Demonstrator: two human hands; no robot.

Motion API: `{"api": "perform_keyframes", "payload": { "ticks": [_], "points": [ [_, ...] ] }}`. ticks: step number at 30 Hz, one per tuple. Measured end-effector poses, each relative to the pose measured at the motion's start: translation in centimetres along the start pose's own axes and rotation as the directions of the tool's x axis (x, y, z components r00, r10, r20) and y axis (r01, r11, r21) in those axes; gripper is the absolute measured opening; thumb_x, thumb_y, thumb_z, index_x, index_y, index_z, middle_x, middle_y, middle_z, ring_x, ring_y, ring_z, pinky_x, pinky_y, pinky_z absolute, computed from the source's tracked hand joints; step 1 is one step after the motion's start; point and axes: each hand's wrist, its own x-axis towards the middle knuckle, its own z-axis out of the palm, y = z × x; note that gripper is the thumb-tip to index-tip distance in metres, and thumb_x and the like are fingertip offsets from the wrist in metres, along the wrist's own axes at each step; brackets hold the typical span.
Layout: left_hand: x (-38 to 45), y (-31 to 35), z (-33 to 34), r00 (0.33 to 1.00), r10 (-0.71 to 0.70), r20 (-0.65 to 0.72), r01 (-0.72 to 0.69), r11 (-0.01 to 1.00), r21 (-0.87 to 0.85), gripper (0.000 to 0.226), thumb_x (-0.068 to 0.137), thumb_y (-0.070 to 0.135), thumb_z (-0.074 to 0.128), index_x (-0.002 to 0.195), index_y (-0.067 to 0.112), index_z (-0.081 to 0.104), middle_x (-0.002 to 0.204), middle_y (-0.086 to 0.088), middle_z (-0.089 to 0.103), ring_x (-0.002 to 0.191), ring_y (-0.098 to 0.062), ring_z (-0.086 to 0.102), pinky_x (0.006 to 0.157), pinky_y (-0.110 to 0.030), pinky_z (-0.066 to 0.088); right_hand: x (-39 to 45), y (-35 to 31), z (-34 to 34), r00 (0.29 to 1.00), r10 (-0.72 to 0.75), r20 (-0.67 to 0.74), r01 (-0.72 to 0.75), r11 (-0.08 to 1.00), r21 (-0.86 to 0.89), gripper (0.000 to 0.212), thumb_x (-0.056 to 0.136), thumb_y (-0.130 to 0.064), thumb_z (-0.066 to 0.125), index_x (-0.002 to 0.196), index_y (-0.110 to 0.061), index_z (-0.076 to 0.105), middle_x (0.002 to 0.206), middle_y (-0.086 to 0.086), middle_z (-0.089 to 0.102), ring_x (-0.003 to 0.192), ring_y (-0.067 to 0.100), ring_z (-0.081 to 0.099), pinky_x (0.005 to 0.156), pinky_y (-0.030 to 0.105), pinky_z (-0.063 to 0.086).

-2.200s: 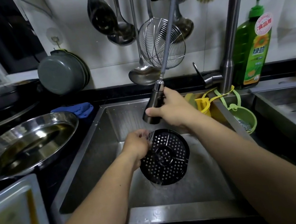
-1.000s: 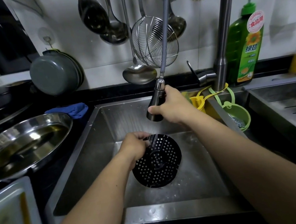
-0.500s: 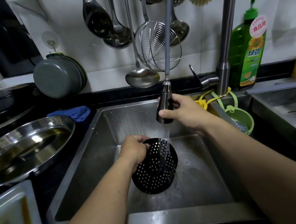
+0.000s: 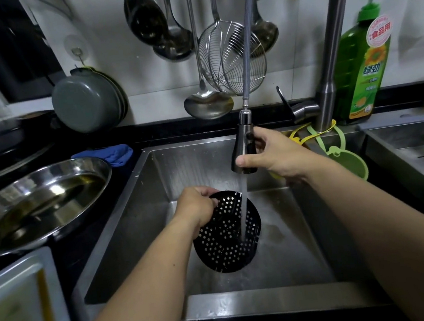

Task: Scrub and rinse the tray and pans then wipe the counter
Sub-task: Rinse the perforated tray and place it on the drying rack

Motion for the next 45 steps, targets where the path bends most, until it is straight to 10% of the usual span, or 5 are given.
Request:
{"api": "perform_keyframes", "payload": {
  "ticks": [5,25,30,36,45],
  "points": [
    [0.0,-0.1,0.2,0.999,0.028,0.034,-0.029,0.999,0.025,0.027,0.100,0.005,0.061,0.089,0.027,0.071,0.095,0.001,0.073,0.090,-0.015,0.068,0.066,-0.021,0.047,0.3,-0.3,1.5,0.995,-0.011,-0.099,0.005,0.998,-0.060,0.044,0.077,-0.020,0.086,0.113,-0.014,0.060,0.103,0.000,0.070,0.093,0.010,0.068,0.076,0.019,0.053],
    [-0.4,0.6,0.6,0.981,0.164,0.105,-0.165,0.986,0.001,0.014,0.096,0.008,0.069,0.100,0.019,0.076,0.092,0.003,0.077,0.082,-0.007,0.071,0.068,-0.013,0.050,0.9,-1.2,3.3,0.980,-0.004,-0.200,-0.033,0.982,-0.184,0.047,0.074,-0.028,0.089,0.108,-0.020,0.058,0.095,-0.004,0.068,0.089,0.014,0.066,0.084,0.034,0.056],
    [-0.5,0.3,0.7,0.974,0.177,0.139,-0.198,0.969,0.150,0.014,0.097,0.009,0.064,0.094,0.023,0.066,0.098,-0.003,0.074,0.094,-0.018,0.069,0.082,-0.030,0.054,0.4,-2.2,2.7,0.993,0.005,-0.118,-0.028,0.981,-0.192,0.044,0.077,-0.025,0.087,0.109,-0.015,0.058,0.092,-0.007,0.065,0.082,0.006,0.062,0.068,0.011,0.049],
    [-0.2,0.4,0.6,0.989,0.074,0.126,-0.061,0.992,-0.107,0.041,0.096,-0.011,0.043,0.107,0.022,0.064,0.090,-0.006,0.068,0.072,-0.020,0.062,0.054,-0.027,0.049,0.6,-2.5,2.7,0.992,0.035,-0.122,-0.065,0.965,-0.256,0.046,0.075,-0.032,0.087,0.107,-0.018,0.058,0.096,-0.008,0.064,0.088,0.005,0.059,0.070,0.020,0.042],
    [0.0,0.0,0.5,0.981,-0.101,0.167,0.134,0.971,-0.199,0.045,0.095,-0.019,0.042,0.109,0.020,0.060,0.091,-0.013,0.075,0.074,-0.024,0.070,0.060,-0.033,0.057,0.6,-3.3,2.9,0.992,0.098,-0.077,-0.108,0.984,-0.142,0.045,0.070,-0.025,0.091,0.098,-0.022,0.058,0.094,-0.003,0.068,0.094,0.016,0.065,0.094,0.042,0.053]
  ]
}}
